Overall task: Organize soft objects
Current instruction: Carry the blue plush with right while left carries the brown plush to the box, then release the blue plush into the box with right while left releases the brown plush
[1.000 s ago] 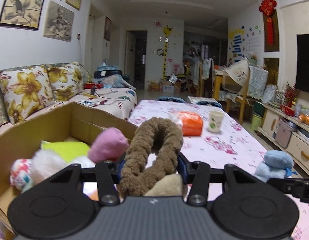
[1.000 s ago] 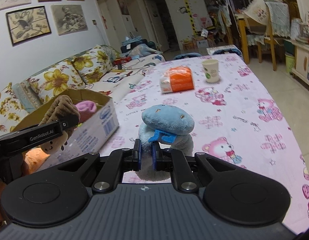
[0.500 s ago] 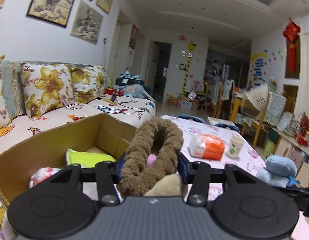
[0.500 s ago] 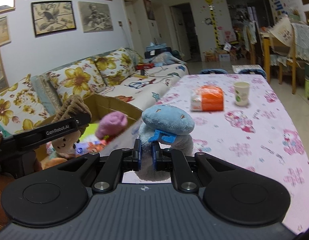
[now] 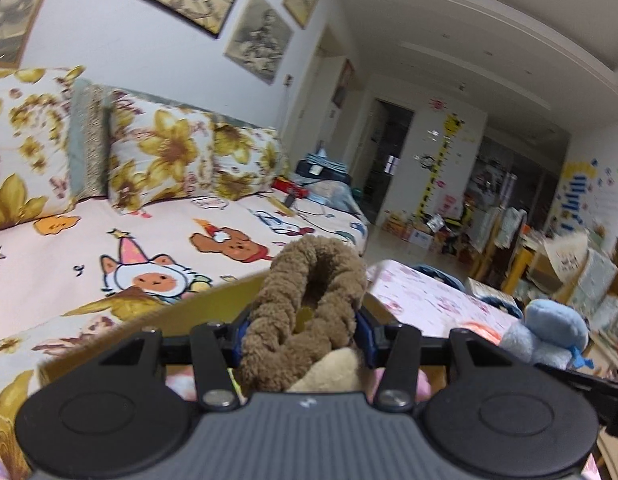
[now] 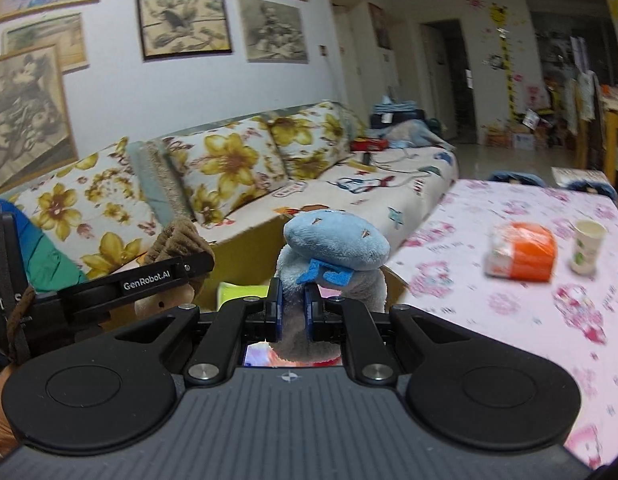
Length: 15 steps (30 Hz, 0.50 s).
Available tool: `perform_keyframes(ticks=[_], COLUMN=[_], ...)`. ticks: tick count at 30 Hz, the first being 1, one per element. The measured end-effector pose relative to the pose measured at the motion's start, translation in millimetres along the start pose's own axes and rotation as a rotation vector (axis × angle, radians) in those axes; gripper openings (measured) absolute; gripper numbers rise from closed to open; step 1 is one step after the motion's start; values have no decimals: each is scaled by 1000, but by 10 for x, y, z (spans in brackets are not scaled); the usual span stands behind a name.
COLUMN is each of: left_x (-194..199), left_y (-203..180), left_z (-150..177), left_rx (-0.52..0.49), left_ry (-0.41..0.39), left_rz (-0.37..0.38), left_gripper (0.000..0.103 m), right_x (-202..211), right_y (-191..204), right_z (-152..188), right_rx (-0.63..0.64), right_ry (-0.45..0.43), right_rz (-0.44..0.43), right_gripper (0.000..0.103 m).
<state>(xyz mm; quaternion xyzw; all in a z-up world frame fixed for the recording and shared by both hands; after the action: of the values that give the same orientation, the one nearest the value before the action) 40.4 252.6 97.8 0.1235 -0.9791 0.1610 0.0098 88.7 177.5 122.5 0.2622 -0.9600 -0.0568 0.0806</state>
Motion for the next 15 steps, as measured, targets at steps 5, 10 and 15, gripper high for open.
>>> perform_keyframes(ticks=[5, 10, 15], left_x=[-72, -117, -175], left_y=[79, 114, 222], left_z=[23, 72, 68], left_rx=[6, 11, 54], left_ry=[19, 46, 71], left_rz=[-26, -32, -47], left_gripper=[49, 51, 55], right_x=[-183, -356, -494], right_y=[74, 85, 92], right_z=[21, 90, 195], right_rx=[54, 84, 135], right_ry=[12, 36, 68], right_rz=[-43, -91, -130], right_gripper=[12, 13, 32])
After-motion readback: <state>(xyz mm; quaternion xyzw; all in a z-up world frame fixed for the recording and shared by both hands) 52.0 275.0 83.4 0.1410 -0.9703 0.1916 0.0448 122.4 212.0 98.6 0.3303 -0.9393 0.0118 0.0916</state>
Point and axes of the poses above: each gripper's, at about its wrist camera, not at the fingertips, and x roughly against the way its jaws point, y to its left, z to its underside, the point moved 5 cm from there along -x, roughly the way its jaws point, and after that the axes turned 13 degrees about -y, right-handed, at the moved point
